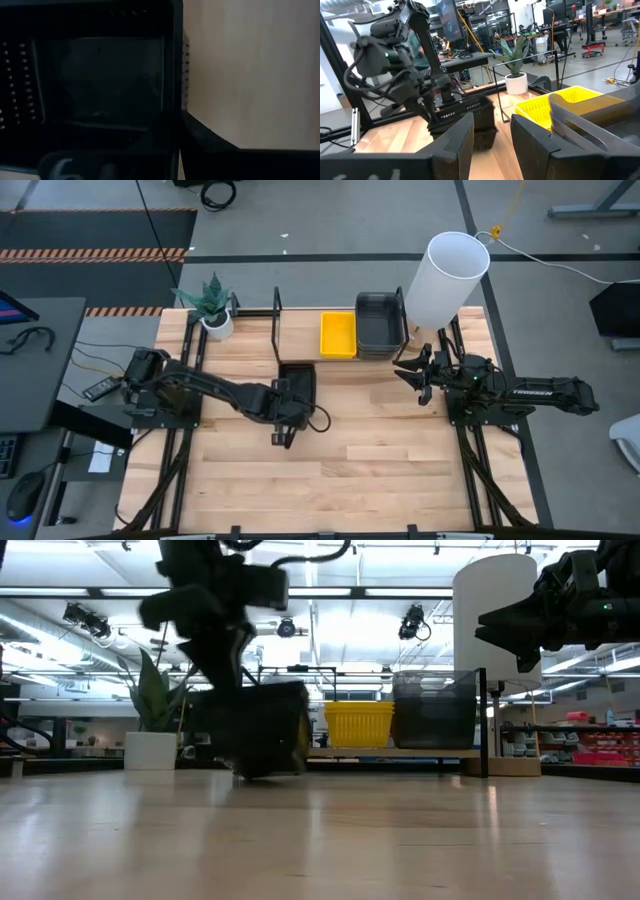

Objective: Stack baskets on shelf by color
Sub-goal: Put the black bin on the shelf

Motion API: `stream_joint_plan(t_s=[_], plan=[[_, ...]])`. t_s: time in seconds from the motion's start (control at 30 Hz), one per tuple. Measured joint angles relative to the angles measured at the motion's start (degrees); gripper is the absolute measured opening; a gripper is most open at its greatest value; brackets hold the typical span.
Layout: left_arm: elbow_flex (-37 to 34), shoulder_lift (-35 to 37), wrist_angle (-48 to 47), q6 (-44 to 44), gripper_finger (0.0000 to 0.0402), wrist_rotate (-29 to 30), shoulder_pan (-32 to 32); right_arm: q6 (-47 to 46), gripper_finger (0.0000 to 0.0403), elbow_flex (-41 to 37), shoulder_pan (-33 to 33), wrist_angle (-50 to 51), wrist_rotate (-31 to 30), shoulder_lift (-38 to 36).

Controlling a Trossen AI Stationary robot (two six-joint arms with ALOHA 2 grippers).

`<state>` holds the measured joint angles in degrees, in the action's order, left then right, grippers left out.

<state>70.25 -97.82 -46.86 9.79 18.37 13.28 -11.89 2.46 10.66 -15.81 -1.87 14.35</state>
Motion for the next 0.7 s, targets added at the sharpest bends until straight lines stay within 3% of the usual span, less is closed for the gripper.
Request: stream_joint_plan(t_s=[0.3,0.5,0.7], plan=[[6.4,0.0,-5.4,-2.9,0.0019,3.7,-3.0,0.0,0.0135,0.0,0.0,0.0,0.0,0.0],[6.7,-0.1,-5.5,-1.0,0.0019,-6.8,-3.5,0.0,0.0135,0.0,0.0,0.0,0.0,0.0],[6.1,-1.2,-4.7,0.0,0.0028,-7.5,-3.4,0.0,0.0135,0.0,0.0,0.0,0.0,0.0]])
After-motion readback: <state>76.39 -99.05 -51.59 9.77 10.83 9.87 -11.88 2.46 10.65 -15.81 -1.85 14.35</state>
